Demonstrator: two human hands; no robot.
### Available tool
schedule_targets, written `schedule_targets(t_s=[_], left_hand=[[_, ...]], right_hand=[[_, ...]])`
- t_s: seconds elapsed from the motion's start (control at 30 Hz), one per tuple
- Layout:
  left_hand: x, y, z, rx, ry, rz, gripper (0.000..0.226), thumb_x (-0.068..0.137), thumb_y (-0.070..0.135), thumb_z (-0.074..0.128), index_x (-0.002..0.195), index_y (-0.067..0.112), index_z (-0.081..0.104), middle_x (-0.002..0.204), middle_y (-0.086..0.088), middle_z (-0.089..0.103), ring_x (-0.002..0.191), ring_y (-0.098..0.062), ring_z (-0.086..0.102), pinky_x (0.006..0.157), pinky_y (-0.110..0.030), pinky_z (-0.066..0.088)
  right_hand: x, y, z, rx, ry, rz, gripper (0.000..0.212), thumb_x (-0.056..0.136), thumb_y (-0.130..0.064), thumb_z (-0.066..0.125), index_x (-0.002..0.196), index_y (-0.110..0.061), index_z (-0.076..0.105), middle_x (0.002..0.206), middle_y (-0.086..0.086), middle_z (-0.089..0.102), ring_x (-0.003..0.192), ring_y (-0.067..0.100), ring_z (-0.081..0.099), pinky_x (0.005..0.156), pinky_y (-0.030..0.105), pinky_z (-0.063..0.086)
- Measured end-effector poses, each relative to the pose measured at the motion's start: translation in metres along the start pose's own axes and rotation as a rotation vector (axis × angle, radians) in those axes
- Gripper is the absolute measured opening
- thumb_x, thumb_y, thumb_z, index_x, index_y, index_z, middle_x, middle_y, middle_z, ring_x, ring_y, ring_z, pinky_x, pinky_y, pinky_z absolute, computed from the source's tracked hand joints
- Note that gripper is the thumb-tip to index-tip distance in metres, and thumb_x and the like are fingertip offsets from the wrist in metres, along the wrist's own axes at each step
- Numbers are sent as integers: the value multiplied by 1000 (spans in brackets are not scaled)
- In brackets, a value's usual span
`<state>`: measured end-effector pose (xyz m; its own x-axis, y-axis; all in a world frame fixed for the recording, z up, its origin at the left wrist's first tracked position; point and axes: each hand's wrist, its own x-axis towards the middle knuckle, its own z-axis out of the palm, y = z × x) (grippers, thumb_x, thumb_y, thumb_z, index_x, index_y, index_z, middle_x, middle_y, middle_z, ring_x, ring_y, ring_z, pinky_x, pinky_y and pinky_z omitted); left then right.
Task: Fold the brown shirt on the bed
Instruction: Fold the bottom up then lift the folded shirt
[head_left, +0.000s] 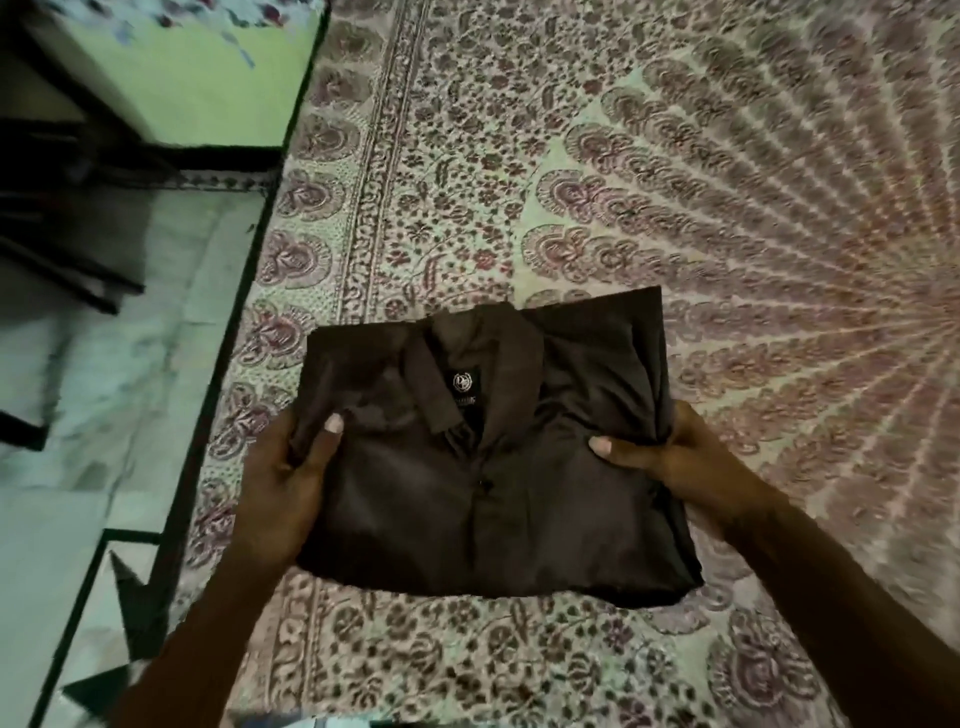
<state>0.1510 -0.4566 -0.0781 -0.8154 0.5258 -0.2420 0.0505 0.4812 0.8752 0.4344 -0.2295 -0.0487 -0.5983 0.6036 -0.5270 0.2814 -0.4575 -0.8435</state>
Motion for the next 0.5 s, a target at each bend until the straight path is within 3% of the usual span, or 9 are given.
schedule_targets(t_s=[0.07,0.17,0.23,0.33,0.43,0.5], left_hand=[[10,-13,-21,149,-25,5,49,91,54,65,131,26,68,119,0,75,110,-20,70,98,-42,54],[20,-27,-42,281,-62,-38,62,91,64,58,136,22,65,128,-10,72,118,-31,67,104,-47,52],[21,-35,-55,344,-146,-129,67,95,68,57,145,23,58,139,-11,67,128,-34,62,110,-45,46],[11,-48,-74,313,-342,-167,84,83,82,56,150,31,51,141,4,65,128,-23,61,112,-43,47],[-5,-59,-92,282,-479,-193,87,78,59,82,152,34,44,138,13,61,123,-15,60,107,-37,48],[-17,-70,-98,339,-495,-176,86,84,35,85,156,25,39,141,9,56,129,-20,57,105,-34,46]], right_hand=[[5,18,22,-6,31,30,37,87,8,72,114,-17,73,100,-12,81,90,7,78,69,17,60],[8,49,47,33,107,117,38,82,7,76,117,-9,74,105,0,81,97,20,78,71,25,63],[6,69,60,66,169,190,43,76,0,81,118,-4,73,114,11,79,104,31,76,79,35,65],[-6,83,65,71,257,234,48,74,-11,88,119,-8,73,120,12,77,106,30,76,96,46,59],[-28,82,61,-123,206,250,81,52,-25,104,125,-13,70,117,4,79,108,26,76,96,47,60],[-47,87,63,-247,198,277,105,31,-49,107,123,-16,69,112,0,80,104,21,77,89,40,64]])
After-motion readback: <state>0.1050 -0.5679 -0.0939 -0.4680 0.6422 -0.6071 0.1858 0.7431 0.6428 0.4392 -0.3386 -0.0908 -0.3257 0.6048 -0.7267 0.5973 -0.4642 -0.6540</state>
